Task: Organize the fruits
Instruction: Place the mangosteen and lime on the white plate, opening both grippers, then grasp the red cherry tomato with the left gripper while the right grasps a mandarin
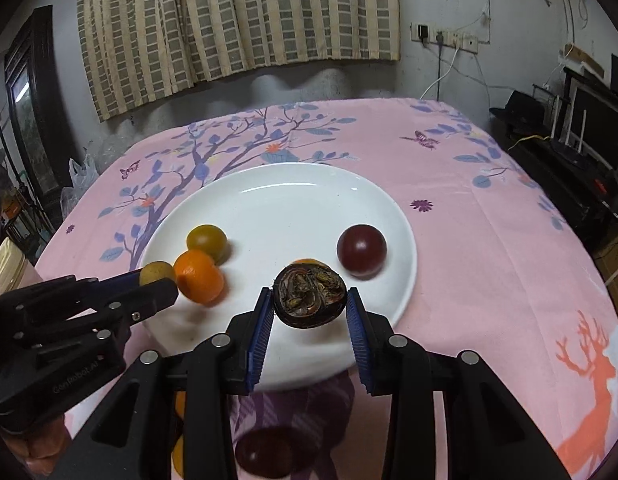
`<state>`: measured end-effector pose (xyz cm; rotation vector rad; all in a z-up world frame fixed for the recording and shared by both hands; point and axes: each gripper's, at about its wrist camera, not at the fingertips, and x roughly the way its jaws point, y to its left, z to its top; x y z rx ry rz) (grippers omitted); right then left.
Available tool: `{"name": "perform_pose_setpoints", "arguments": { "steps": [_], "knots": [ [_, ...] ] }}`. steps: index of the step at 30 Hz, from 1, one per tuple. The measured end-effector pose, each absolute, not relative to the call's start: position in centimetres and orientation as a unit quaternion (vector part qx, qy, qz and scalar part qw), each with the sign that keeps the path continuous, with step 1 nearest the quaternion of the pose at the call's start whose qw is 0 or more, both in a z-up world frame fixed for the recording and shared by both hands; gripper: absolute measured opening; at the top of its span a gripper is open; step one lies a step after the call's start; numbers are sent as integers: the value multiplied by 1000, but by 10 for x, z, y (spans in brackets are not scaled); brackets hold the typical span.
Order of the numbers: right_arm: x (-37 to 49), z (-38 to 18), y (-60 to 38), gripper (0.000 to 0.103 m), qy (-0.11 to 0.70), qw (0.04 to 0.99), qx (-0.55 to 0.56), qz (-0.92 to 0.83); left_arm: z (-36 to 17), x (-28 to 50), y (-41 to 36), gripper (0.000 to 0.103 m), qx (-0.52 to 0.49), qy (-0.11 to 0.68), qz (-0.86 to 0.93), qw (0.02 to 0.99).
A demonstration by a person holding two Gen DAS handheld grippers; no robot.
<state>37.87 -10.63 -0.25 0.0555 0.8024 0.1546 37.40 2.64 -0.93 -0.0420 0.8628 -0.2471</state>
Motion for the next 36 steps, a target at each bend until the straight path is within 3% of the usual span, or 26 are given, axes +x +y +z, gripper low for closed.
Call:
{"name": "perform_pose_setpoints", "arguments": {
  "steps": [2,3,4,5,7,11,17,25,36],
  "knots": [
    [386,-6,-106,38,394,915,29,80,-14,386,26,25,-27,422,-118,899],
    [389,-9,-106,44,393,916,23,80,-16,391,25,26,-31,426,-113,897],
    [389,-10,-106,56,393,916,18,79,-17,395,26,40,-37,429,-109,896],
    [386,-10,-107,58,390,918,14,73,-16,397,28,60,-43,433,-95,895],
    [377,-6,-113,60,382,921,16,80,-10,392,35,81,-42,421,-74,903],
    [353,5,-120,60,363,926,36,98,26,372,58,94,-35,388,-62,919],
    [298,-3,-113,60,355,925,17,135,60,342,112,98,-53,365,-9,930],
    [232,-6,-85,60,347,921,-23,175,9,308,166,98,-61,413,26,908],
    [223,-32,-58,49,405,898,-64,158,20,266,181,98,-55,385,12,921]
  ]
}}
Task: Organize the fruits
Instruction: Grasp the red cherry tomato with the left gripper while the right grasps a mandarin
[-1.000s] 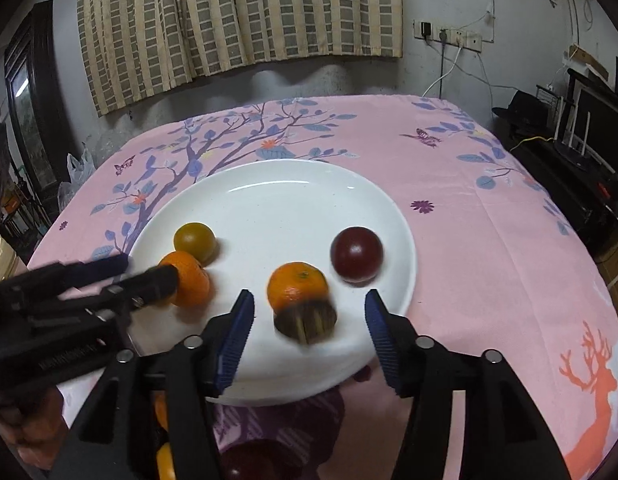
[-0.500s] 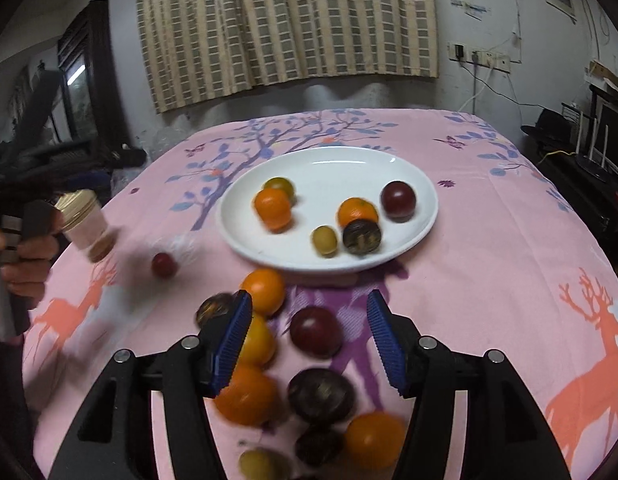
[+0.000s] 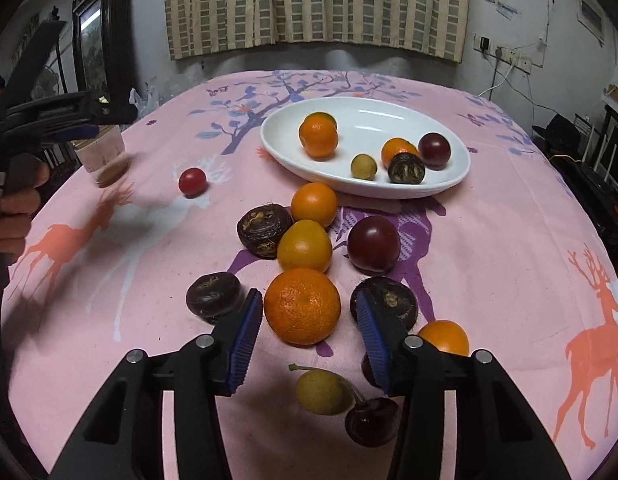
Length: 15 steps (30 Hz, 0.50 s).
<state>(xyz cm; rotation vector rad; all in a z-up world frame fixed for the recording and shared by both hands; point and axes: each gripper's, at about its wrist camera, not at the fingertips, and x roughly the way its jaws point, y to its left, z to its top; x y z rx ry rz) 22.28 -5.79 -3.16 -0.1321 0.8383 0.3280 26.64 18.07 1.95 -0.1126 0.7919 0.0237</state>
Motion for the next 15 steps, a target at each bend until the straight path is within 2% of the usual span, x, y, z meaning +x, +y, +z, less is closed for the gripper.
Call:
{"name": "perform_pose_setpoints", "arguments": {
  "steps": [7,10,15],
  "knots": [
    [244,-49,-53,47,457,872,-54,168,28,246,194,98,-68,366,-2,928],
    [244,-49,-60,42,456,872,-31,173,24,246,200,98,-77,371,0,925],
    [241,-40,-78,42,428,883,49,185,2,261,184,96,-74,397,-18,915]
  ]
}}
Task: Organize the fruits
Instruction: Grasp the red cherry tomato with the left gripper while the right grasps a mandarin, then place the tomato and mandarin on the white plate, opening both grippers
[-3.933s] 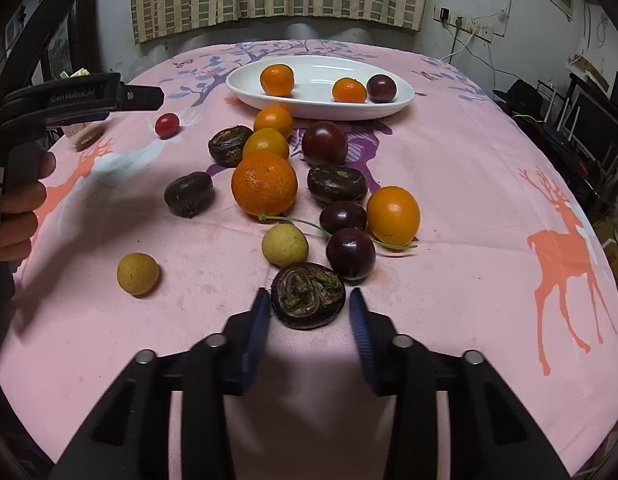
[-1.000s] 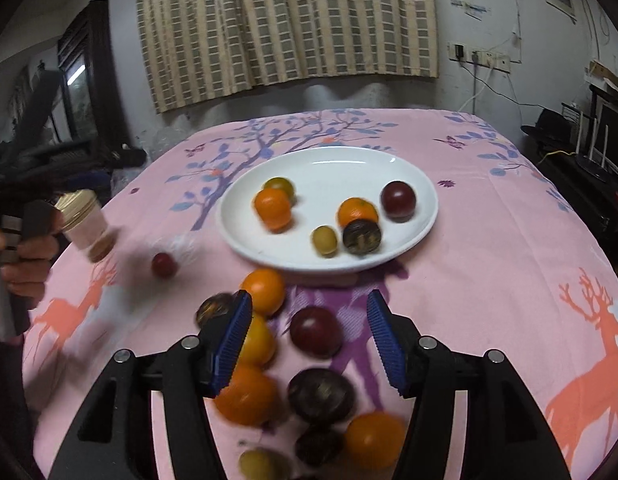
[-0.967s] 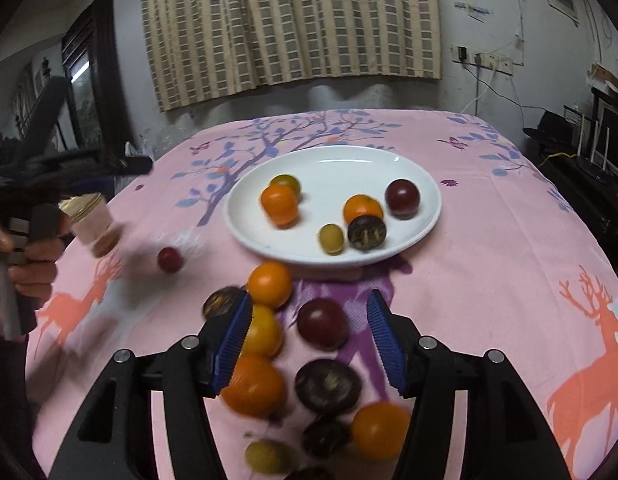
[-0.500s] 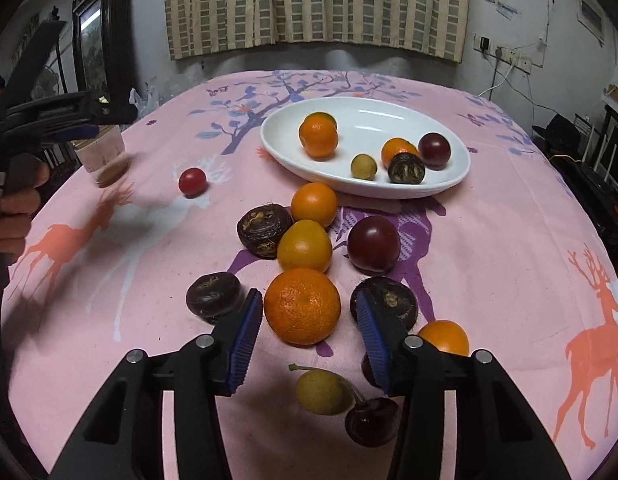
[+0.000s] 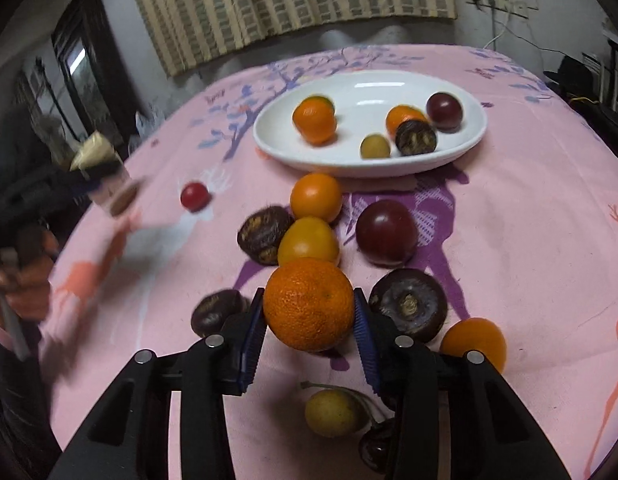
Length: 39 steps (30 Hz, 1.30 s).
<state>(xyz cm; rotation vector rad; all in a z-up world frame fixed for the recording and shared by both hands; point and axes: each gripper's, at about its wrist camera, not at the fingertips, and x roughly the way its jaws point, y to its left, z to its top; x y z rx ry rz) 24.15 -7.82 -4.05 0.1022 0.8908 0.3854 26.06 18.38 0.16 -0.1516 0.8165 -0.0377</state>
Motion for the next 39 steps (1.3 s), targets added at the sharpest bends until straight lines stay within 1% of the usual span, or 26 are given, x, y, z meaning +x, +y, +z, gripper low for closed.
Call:
{"name": "perform_pose_setpoints", "arguments": {
  "steps": [1,2,5,11,13,14,18,22,29,35,39],
  "knots": [
    [239,-37,-80,42,417,890,51,180,-7,267,173,82,-65,407,-33,910],
    [235,-33,-81,42,404,896,51,177,-13,273,165,66,-58,417,-44,906],
    [233,-29,-80,42,393,899,54,183,-31,289,144,50,-50,436,-68,896],
    [232,-30,-82,42,400,894,61,192,-51,304,117,50,-13,447,-66,892],
    [231,-30,-81,42,399,894,62,193,-57,307,115,45,-10,457,-63,887],
    [230,-30,-81,42,399,894,63,194,-61,309,115,40,-6,463,-59,885],
    [229,-31,-83,42,402,892,68,196,-64,306,114,36,4,463,-55,885],
    [230,-32,-86,42,400,892,75,196,-65,299,108,27,29,455,-45,889],
    [229,-30,-87,42,393,895,76,196,-57,288,103,25,4,450,-67,891],
    [225,-21,-91,42,373,903,78,201,-21,265,93,25,-34,394,-142,907],
    [234,-1,-93,42,349,911,63,211,2,259,87,25,-50,362,-187,912]
  ]
}}
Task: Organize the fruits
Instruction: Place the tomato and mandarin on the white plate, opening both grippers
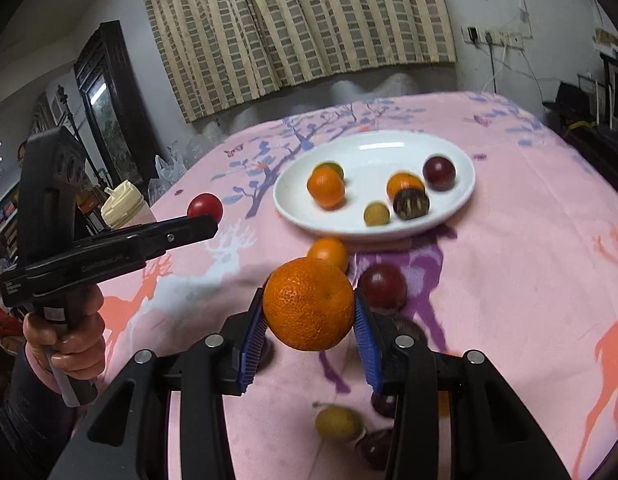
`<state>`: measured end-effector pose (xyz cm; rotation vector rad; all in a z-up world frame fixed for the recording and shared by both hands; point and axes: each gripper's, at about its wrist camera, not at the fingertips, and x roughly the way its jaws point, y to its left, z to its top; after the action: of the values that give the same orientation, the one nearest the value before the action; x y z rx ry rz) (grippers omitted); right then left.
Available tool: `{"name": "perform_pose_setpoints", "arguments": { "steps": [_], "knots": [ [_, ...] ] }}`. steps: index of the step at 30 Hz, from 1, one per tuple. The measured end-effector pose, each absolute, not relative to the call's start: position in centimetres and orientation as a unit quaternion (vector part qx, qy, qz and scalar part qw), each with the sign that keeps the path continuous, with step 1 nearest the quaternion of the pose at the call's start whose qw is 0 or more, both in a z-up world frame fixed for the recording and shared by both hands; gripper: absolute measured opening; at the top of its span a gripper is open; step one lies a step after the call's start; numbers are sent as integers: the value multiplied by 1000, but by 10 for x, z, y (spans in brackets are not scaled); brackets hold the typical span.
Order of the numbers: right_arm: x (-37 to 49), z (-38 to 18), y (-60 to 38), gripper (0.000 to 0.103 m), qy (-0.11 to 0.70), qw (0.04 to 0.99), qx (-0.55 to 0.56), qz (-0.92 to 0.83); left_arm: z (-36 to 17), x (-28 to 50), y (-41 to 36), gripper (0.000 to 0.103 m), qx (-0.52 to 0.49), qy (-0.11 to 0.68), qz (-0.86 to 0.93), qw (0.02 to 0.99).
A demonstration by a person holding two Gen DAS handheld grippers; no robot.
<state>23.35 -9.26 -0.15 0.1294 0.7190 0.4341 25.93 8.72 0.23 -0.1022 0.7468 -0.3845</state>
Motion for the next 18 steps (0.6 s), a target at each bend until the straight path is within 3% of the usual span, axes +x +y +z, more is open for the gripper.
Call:
{"name": "perform_pose_setpoints", "arguments": {
  "steps": [6,18],
  "knots": [
    [285,23,-97,42,316,932,28,178,20,295,67,25,-41,348,-200,915],
    [403,5,-118,44,344,928,43,135,1,421,21,26,-77,383,-170,905]
  ]
}}
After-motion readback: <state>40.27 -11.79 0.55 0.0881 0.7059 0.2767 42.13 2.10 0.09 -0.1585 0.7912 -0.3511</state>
